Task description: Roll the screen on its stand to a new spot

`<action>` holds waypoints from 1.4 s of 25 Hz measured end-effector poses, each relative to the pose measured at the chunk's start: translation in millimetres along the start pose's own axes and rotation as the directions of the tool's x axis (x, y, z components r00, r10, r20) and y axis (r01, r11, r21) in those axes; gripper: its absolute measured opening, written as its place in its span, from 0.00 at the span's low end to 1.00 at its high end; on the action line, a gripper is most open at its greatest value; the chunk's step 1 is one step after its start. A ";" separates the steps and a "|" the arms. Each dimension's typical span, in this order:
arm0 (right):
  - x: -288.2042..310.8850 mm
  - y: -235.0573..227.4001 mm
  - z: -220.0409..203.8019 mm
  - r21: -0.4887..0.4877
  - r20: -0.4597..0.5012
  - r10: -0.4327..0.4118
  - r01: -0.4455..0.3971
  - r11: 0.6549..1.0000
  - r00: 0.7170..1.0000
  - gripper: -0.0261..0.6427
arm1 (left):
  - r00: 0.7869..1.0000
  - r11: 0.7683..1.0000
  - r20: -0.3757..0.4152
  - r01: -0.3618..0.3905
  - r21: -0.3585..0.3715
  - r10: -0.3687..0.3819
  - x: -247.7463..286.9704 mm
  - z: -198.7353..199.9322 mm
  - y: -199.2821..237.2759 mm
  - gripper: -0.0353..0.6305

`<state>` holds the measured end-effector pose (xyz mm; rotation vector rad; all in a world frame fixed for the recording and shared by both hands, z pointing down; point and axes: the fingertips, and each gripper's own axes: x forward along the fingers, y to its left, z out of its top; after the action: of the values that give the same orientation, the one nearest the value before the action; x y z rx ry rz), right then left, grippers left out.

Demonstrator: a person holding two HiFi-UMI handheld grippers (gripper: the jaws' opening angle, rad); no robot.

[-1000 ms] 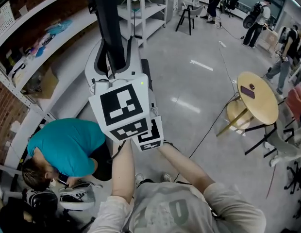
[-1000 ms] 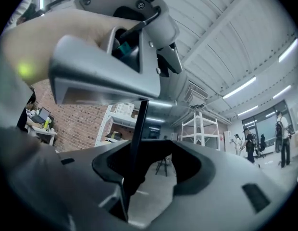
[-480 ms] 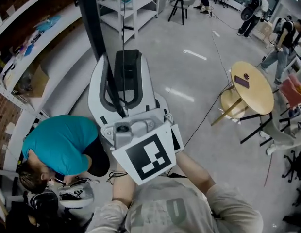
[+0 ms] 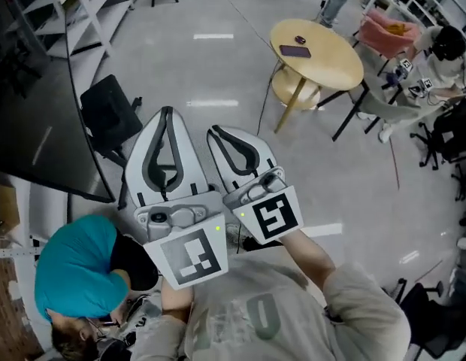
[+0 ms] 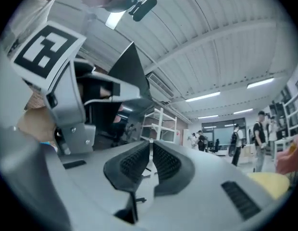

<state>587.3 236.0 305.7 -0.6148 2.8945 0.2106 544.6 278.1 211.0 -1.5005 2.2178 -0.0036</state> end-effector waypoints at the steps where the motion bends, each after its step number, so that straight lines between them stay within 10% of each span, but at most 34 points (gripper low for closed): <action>1: -6.2 -16.3 -3.6 -0.006 -0.006 -0.041 0.041 0.999 0.999 0.09 | 1.000 0.999 -0.006 0.030 -0.036 -0.030 3.6 -11.7 -11.4 0.08; 17: -119.0 -130.3 -45.6 -0.057 -0.099 -0.437 0.433 0.900 0.894 0.09 | 0.907 0.861 -0.079 0.361 -0.359 -0.413 -4.8 -123.7 -188.7 0.08; 35: -116.2 -142.3 -62.9 -0.051 -0.130 -0.453 0.450 0.891 0.882 0.09 | 0.884 0.846 -0.095 0.400 -0.351 -0.458 4.5 -137.4 -207.6 0.08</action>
<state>741.7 141.6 375.8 -1.3311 2.7714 0.1334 674.6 155.9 384.7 -2.2395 2.0267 0.0924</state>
